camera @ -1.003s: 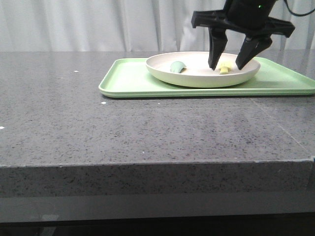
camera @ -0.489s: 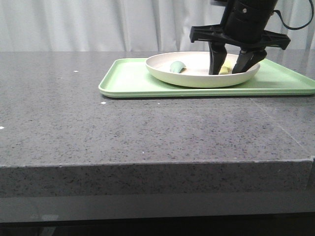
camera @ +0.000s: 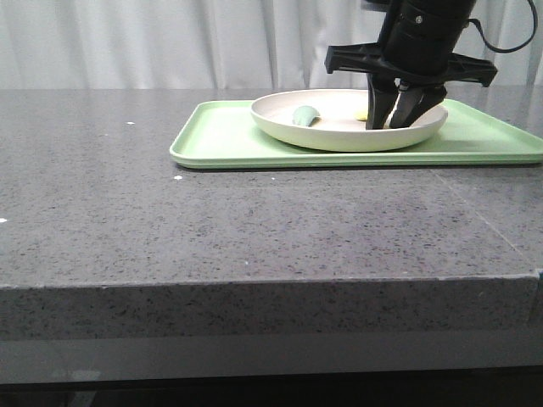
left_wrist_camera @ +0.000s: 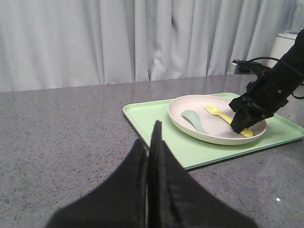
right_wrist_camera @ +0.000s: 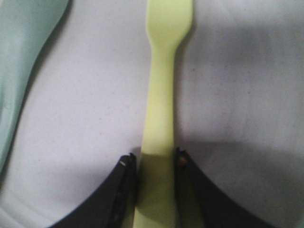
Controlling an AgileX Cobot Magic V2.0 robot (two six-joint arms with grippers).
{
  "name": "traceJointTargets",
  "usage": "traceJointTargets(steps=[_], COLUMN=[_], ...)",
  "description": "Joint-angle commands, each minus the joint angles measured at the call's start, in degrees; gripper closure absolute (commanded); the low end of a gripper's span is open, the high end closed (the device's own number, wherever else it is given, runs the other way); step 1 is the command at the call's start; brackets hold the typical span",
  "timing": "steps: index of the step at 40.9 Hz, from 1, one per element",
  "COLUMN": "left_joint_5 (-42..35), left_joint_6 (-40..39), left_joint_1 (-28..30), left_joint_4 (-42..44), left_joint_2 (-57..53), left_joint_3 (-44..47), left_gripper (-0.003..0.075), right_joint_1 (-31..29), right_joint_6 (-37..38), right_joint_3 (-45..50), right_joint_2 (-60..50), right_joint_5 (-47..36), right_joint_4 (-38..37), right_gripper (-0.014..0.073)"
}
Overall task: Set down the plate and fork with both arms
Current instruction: 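Lower the right gripper onto the yellow fork and grasp it, then lift the yellow fork and move it beside the plate on the tray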
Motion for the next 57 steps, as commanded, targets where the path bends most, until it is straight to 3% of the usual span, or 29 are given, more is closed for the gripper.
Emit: traceJointTargets(steps=[1,19,31,57], left_joint_5=[-4.39,-4.39,-4.39,-4.39], left_joint_6=[0.09,0.09,0.09,0.09], left_joint_1=[-0.4,-0.4,-0.4,-0.4], left_joint_4=[0.13,0.13,0.13,0.13], left_joint_2=[0.32,0.32,0.32,0.32], left_joint_3=[-1.59,-1.59,-1.59,-1.59], left_gripper=[0.0738,0.0738,0.0738,0.0738], right_joint_1=[-0.01,-0.06,-0.21,-11.43], right_joint_6=[-0.01,-0.01,-0.01,-0.91], right_joint_3=[-1.23,-1.23,-1.44,-3.91], right_joint_2=[-2.02,-2.77,-9.81,-10.07], right_joint_5=[-0.95,-1.01,-2.79,4.37], right_joint_4=[-0.51,-0.51,-0.74,-3.19], right_gripper=[0.0515,0.0523,0.0523,0.0523])
